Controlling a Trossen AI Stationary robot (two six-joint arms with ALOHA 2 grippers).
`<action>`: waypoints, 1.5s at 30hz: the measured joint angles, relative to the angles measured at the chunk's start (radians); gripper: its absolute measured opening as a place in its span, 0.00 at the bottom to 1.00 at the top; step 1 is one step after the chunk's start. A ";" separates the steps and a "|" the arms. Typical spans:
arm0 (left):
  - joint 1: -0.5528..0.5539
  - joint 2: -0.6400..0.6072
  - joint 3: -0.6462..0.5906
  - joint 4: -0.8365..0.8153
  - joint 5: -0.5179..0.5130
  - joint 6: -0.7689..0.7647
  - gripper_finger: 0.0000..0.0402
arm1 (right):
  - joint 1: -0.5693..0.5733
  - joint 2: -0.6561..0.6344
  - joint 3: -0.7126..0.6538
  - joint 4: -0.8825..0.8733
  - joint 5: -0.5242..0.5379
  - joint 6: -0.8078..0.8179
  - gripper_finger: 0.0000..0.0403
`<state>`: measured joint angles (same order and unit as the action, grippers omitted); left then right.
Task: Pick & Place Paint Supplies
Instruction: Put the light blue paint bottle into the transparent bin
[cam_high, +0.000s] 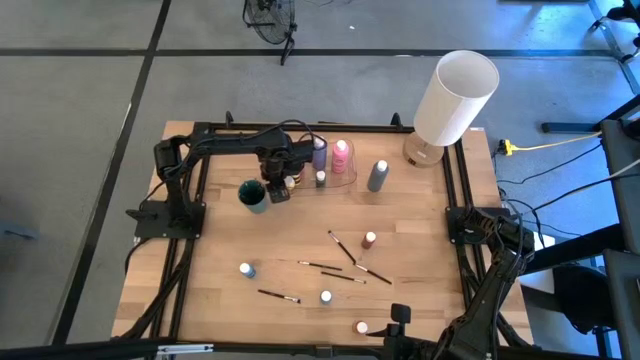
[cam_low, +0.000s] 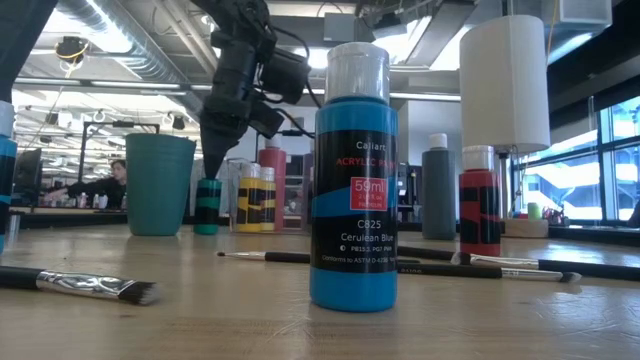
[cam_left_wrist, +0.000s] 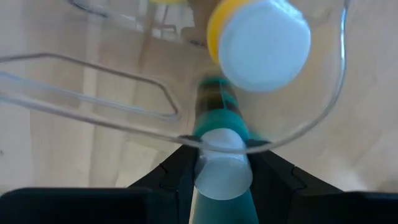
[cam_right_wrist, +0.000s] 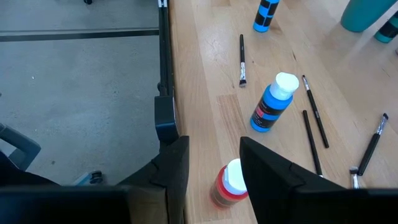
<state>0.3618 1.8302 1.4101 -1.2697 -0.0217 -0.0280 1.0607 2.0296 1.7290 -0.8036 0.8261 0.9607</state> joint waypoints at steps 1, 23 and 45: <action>0.000 0.000 0.000 -0.003 0.010 -0.001 0.29 | 0.000 0.000 0.000 0.000 0.000 0.000 0.36; -0.047 -0.002 0.029 -0.030 0.048 -0.020 0.29 | 0.000 0.000 0.000 -0.004 0.000 0.000 0.36; -0.115 -0.002 0.029 -0.035 0.042 -0.027 0.29 | 0.000 0.000 0.000 -0.011 0.000 0.000 0.36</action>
<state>0.2464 1.8286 1.4395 -1.3046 0.0204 -0.0551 1.0607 2.0296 1.7290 -0.8150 0.8263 0.9604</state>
